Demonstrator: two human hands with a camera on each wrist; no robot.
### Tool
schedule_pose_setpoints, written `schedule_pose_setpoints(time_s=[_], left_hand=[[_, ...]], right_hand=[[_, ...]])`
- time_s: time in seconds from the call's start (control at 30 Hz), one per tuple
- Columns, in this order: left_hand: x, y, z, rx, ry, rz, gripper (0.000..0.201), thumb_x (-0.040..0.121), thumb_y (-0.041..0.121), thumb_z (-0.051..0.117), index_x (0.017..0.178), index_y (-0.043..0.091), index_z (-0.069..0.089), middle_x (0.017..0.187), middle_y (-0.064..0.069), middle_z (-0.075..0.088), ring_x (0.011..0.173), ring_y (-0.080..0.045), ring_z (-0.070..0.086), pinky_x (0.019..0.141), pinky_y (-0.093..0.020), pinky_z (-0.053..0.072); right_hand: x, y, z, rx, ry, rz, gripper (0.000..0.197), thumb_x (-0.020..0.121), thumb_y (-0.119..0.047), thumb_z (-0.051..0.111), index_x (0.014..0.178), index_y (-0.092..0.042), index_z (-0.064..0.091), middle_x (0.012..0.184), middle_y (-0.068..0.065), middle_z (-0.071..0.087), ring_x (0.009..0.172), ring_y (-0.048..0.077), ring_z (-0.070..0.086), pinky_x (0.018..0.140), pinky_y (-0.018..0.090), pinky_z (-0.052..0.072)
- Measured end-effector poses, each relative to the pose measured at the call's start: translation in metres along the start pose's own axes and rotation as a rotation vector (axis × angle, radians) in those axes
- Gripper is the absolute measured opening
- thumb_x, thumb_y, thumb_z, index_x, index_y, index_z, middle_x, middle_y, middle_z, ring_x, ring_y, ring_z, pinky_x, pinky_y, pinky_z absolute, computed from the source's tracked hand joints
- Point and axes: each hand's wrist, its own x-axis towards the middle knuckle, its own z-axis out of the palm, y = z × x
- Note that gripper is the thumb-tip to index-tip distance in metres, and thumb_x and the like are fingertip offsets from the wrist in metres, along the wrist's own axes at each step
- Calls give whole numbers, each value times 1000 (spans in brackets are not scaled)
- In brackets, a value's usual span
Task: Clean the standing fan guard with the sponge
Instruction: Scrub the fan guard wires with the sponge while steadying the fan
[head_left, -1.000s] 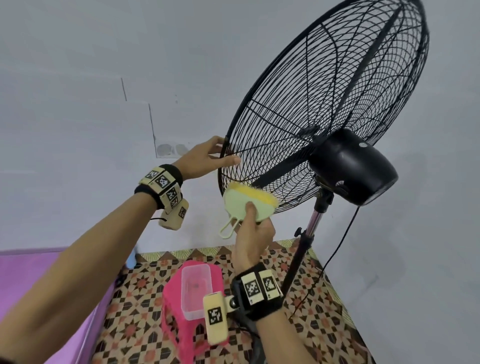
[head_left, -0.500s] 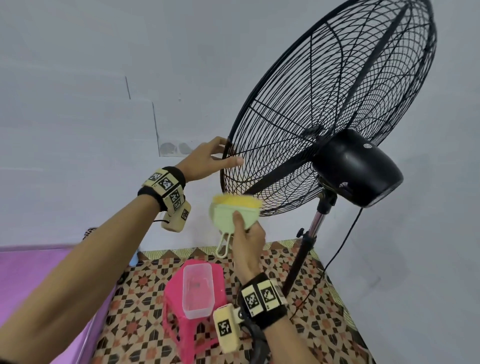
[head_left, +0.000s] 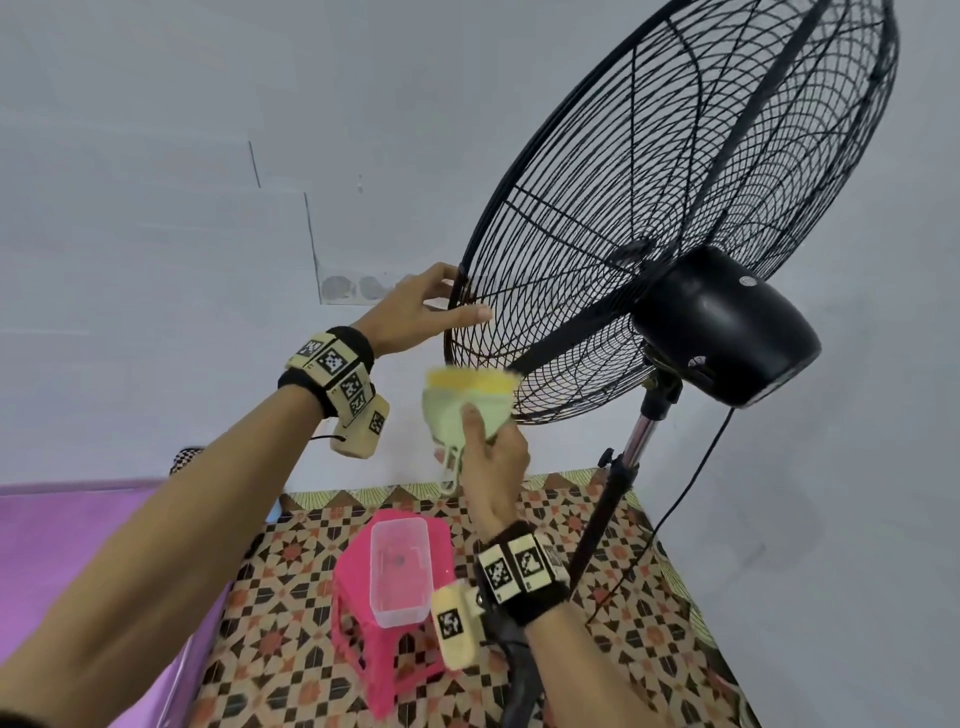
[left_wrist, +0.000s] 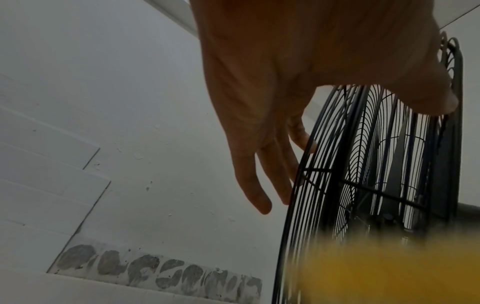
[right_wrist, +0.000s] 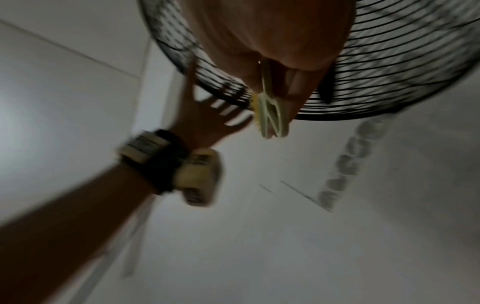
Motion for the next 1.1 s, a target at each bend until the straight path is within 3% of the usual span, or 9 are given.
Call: schedule_pose_setpoints(time_s=[0.1, 0.23, 0.3, 0.37, 0.5, 0.73, 0.87, 0.97, 1.1], left_hand=[[5, -3, -1, 27, 5, -9, 80, 72, 79, 77, 133, 32, 56, 131, 12, 68, 122, -7, 65, 106, -49, 53], [4, -2, -2, 45, 2, -12, 79, 70, 81, 77, 130, 33, 57, 129, 11, 69, 118, -9, 68, 108, -52, 51], [2, -2, -1, 41, 3, -3, 78, 70, 80, 77, 128, 32, 58, 128, 10, 70, 121, -8, 66, 108, -51, 51], [1, -3, -1, 36, 10, 8, 76, 72, 79, 77, 128, 31, 58, 128, 10, 70, 124, -6, 64, 108, -50, 52], [1, -1, 0, 16, -1, -19, 71, 71, 79, 78, 125, 37, 58, 129, 11, 70, 118, -10, 68, 108, -50, 51], [-2, 2, 0, -31, -26, -40, 67, 71, 76, 80, 122, 38, 58, 126, 12, 70, 115, -11, 69, 105, -52, 53], [-5, 2, 4, -43, 1, -60, 73, 71, 75, 80, 128, 37, 56, 129, 14, 69, 114, -11, 69, 102, -49, 56], [-4, 2, 6, -53, 20, -76, 72, 73, 72, 80, 130, 36, 56, 128, 13, 69, 117, -12, 68, 102, -50, 56], [-5, 3, 8, -69, 40, -84, 72, 75, 68, 80, 132, 33, 56, 130, 11, 67, 119, -11, 67, 102, -48, 56]], right_hand=[[6, -16, 9, 65, -5, -88, 22, 102, -28, 65, 114, -10, 66, 103, 7, 75, 76, 20, 78, 62, 36, 64], [13, 20, -9, -135, 55, 123, 35, 102, -31, 62, 123, -3, 62, 95, 12, 74, 66, 21, 76, 56, 33, 63], [14, 34, -19, -181, 70, 178, 33, 103, -31, 60, 117, -1, 62, 89, 14, 74, 64, 25, 76, 58, 40, 64], [12, 27, -16, -163, 16, 92, 24, 103, -32, 60, 112, -10, 63, 98, 16, 75, 68, 25, 77, 59, 43, 64], [7, -11, -4, 19, -81, -136, 11, 102, -27, 64, 109, -19, 65, 99, 0, 74, 79, 20, 78, 61, 35, 64], [18, 32, -36, -256, 3, 66, 24, 103, -33, 61, 101, -9, 64, 95, 18, 75, 64, 24, 75, 55, 36, 61], [12, 2, -28, -106, -81, -141, 13, 102, -30, 65, 105, -18, 67, 95, 9, 75, 67, 20, 76, 52, 31, 60], [20, -20, -24, -42, -64, -200, 19, 100, -29, 68, 103, -11, 68, 90, 9, 73, 69, 21, 75, 52, 32, 60], [26, 10, -41, -228, -66, 6, 30, 102, -33, 64, 115, -6, 65, 102, 13, 72, 64, 20, 75, 52, 38, 61]])
